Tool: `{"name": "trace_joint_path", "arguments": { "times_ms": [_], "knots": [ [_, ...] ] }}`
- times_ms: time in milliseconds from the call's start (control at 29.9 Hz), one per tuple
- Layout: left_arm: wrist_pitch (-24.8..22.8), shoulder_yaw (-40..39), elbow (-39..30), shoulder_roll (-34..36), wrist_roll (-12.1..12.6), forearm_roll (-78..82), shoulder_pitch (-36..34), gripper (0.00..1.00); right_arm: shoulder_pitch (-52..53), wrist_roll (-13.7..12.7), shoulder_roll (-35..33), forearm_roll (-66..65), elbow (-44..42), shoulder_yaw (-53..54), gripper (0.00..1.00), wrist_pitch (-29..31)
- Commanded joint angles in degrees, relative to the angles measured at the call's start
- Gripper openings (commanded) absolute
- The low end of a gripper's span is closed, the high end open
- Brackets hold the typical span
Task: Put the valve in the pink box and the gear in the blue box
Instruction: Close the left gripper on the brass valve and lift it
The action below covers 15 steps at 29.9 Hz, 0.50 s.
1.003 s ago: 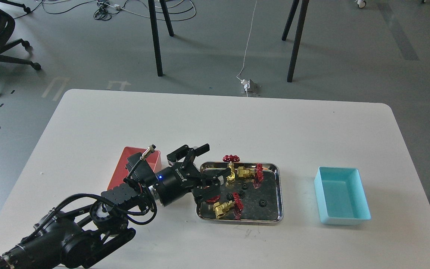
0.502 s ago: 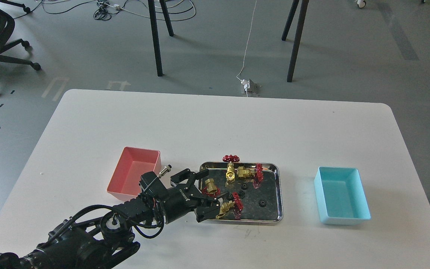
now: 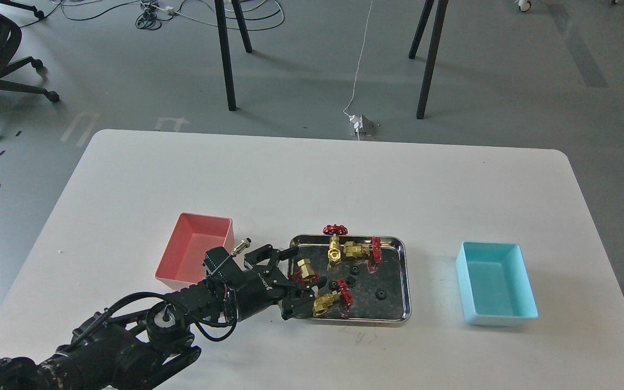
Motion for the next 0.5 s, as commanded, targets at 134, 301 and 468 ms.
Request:
{"name": "trace_joint_path", "arguments": {
  "times_ms": [134, 301, 468],
  "knots": [
    [0.0, 0.02, 0.0, 0.51, -1.55, 0.0, -0.52, 0.5, -0.09, 0.18, 0.04, 0.0, -0.3, 0.0, 0.99, 0.0],
    [0.0, 0.02, -0.17, 0.86, -2.78, 0.0, -0.17, 0.28, -0.18, 0.18, 0.13, 0.0, -1.09, 0.0, 0.99, 0.0],
    [0.0, -0.5, -0.79, 1.39, -3.4, 0.0, -0.26, 0.09, -0.18, 0.27, 0.13, 0.0, -1.26, -0.09, 0.99, 0.0]
  ]
}}
